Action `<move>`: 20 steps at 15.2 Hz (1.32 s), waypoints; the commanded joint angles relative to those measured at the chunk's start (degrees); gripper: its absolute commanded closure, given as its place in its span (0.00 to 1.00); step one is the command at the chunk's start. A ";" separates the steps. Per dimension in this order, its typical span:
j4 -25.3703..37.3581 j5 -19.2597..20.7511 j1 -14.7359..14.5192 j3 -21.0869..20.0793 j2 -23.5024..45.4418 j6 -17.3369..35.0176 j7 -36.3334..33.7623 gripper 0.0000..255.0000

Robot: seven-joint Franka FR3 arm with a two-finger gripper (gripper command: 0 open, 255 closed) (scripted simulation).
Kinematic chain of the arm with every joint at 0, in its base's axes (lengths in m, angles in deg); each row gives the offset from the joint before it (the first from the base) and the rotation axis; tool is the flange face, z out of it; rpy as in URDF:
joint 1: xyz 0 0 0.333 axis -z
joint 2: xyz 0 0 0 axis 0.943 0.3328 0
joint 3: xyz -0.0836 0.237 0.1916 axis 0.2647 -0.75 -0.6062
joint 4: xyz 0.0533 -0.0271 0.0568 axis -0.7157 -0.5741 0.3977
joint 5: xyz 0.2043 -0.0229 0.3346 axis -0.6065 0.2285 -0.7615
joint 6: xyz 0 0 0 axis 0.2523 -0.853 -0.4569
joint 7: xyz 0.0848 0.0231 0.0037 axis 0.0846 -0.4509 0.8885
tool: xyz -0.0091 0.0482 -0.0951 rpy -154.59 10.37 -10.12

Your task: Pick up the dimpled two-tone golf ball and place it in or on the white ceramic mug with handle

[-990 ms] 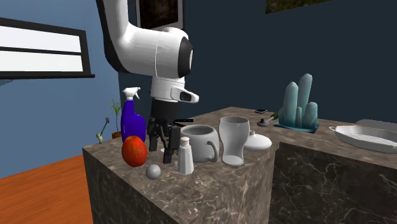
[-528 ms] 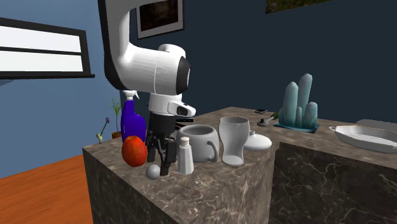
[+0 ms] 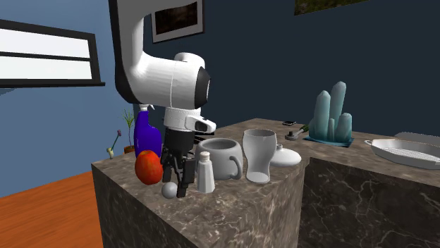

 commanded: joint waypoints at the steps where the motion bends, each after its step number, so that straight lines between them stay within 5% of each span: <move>1: 0.00 0.00 0.00 0.00 0.00 0.00 0.00 1.00; 10: 0.00 0.00 0.00 0.00 0.00 0.01 0.00 1.00; 20: 2.98 -2.03 0.46 0.04 -5.21 -7.77 0.70 1.00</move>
